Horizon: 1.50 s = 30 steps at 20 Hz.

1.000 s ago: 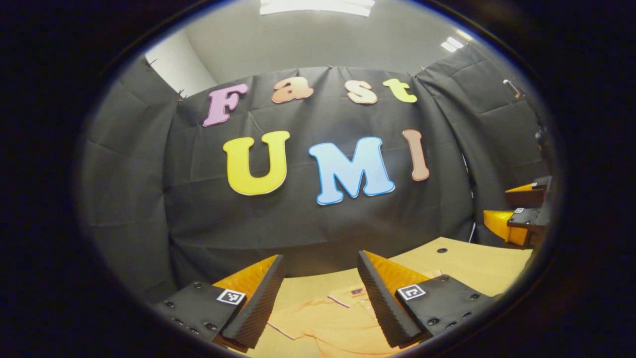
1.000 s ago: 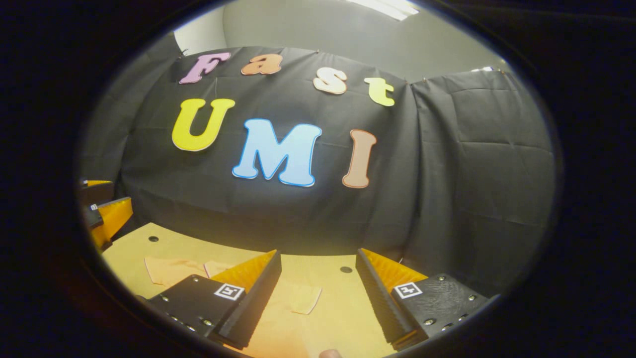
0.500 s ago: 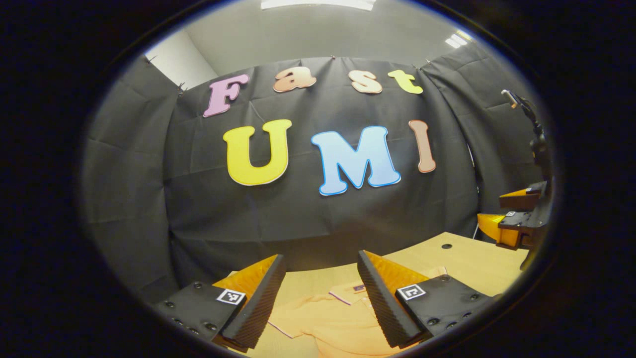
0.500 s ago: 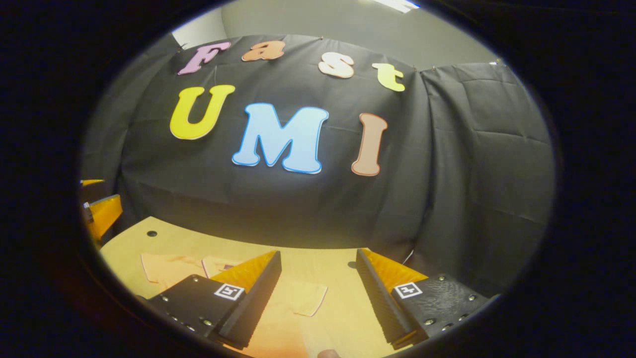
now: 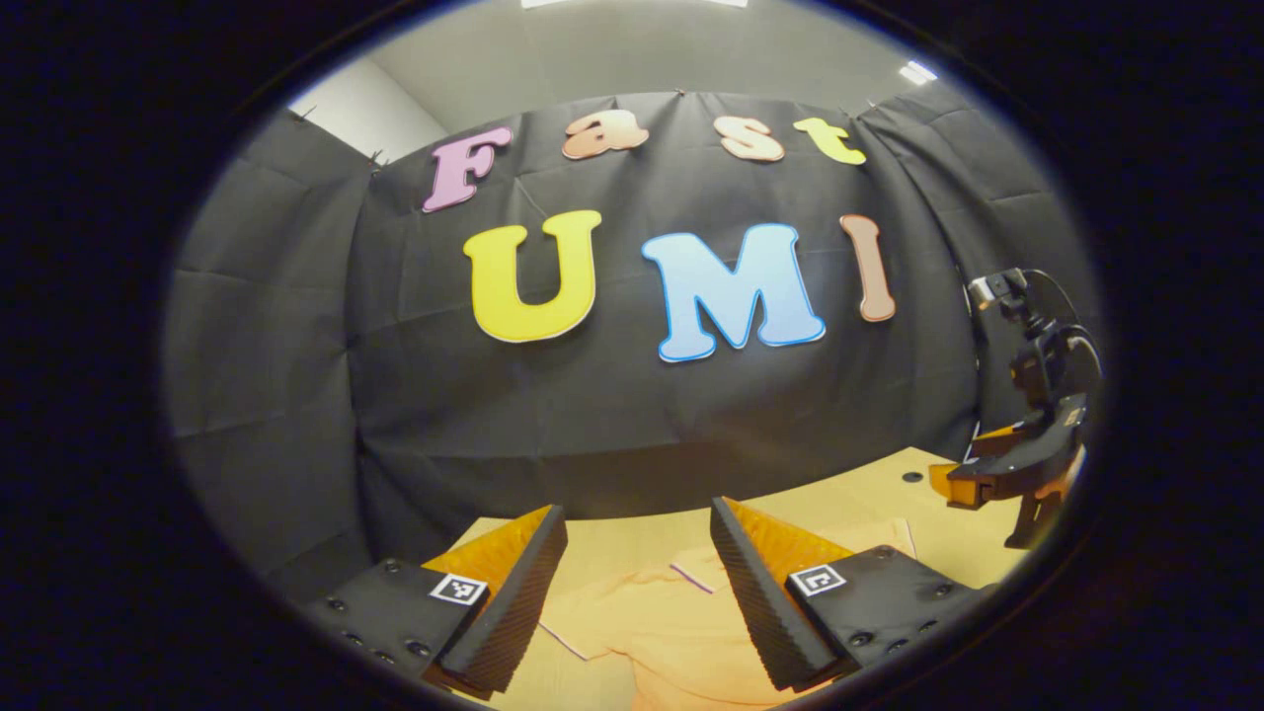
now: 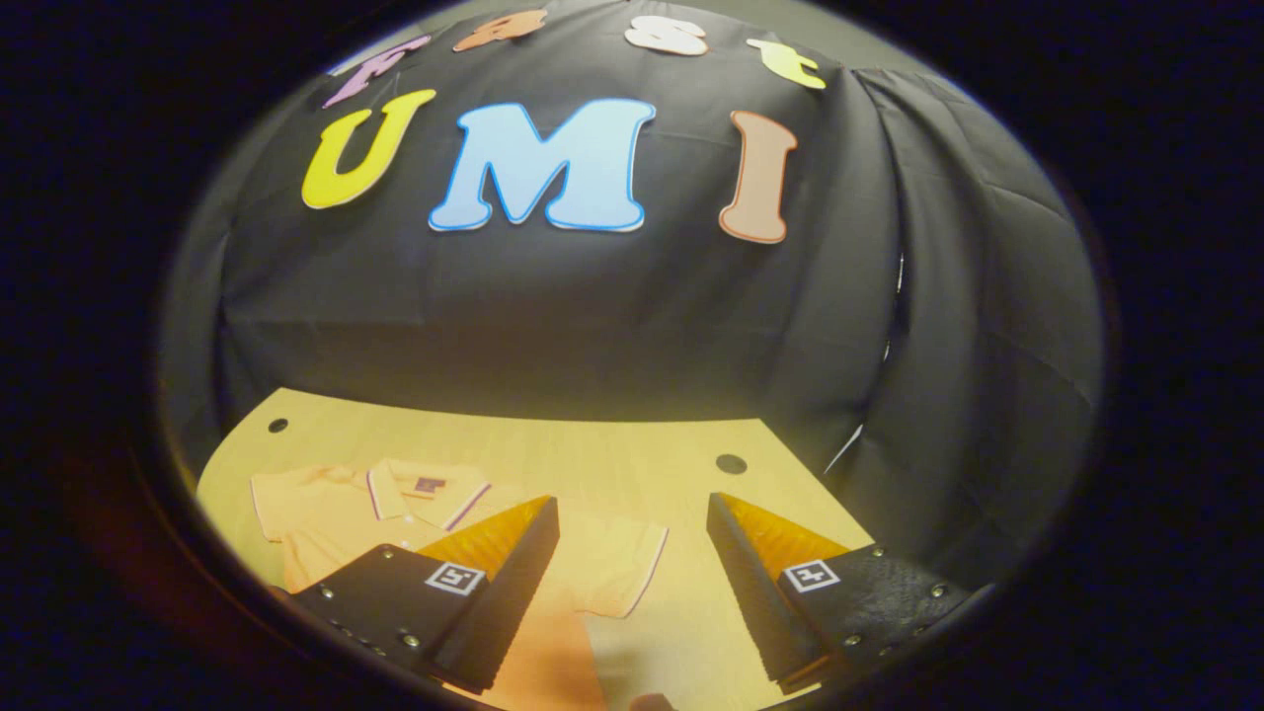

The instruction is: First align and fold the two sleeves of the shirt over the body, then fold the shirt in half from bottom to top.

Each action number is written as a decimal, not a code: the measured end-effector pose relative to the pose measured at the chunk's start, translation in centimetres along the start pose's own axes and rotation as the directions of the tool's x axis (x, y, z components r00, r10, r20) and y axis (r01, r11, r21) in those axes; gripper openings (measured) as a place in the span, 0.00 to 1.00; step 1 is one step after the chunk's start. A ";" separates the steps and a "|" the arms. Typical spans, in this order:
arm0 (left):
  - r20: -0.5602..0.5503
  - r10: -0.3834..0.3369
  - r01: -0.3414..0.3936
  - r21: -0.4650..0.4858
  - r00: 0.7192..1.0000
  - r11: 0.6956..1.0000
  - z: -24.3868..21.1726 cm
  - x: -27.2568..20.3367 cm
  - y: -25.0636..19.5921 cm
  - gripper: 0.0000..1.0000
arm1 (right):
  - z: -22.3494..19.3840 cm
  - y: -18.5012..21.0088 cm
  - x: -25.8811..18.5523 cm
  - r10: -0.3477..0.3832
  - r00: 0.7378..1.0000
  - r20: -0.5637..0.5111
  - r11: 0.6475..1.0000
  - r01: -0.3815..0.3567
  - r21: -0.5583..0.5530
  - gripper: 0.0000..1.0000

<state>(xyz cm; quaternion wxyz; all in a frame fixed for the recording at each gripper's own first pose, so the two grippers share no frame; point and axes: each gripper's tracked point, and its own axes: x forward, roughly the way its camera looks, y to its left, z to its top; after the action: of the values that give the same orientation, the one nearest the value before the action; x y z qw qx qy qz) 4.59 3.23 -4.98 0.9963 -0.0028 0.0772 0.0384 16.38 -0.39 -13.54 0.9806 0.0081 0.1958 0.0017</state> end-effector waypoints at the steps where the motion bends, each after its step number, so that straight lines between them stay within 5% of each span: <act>1: -0.012 0.008 -0.008 -0.007 1.000 1.000 -0.3 0.1 0.0 0.98 | -1.0 -0.1 1.4 0.001 0.999 -0.049 1.000 0.000 0.015 0.94; 9: -0.050 0.083 -0.082 0.021 0.995 0.996 -1.5 -0.8 1.0 1.00 | -9.4 -0.6 10.4 0.035 0.932 -0.360 0.990 0.018 0.143 0.94; 19: -0.079 0.130 -0.130 0.013 0.988 0.991 -2.4 -2.6 1.0 1.00 | -14.2 -0.1 13.7 0.051 0.853 -0.519 0.984 0.046 0.171 0.93; 23: -0.077 0.134 -0.134 0.012 0.988 0.991 -2.4 -3.2 0.6 0.96 | -14.0 -0.2 13.8 0.055 0.860 -0.507 0.983 0.042 0.177 0.74; 29: -0.066 0.145 -0.145 0.003 0.987 0.989 -2.1 -3.7 0.6 0.99 | -14.1 -1.0 14.0 0.066 0.861 -0.504 0.977 0.047 0.209 0.29; 30: -0.067 0.148 -0.148 0.000 0.987 0.989 -2.2 -3.8 0.7 0.99 | -13.8 -0.9 14.0 0.067 0.861 -0.505 0.973 0.056 0.225 0.08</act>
<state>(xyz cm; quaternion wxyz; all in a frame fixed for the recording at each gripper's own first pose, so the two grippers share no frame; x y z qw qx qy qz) 0.44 3.63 -6.57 0.9875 -0.0007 0.1105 0.1124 23.98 -0.95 -31.65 0.8862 0.1223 0.4465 -0.0163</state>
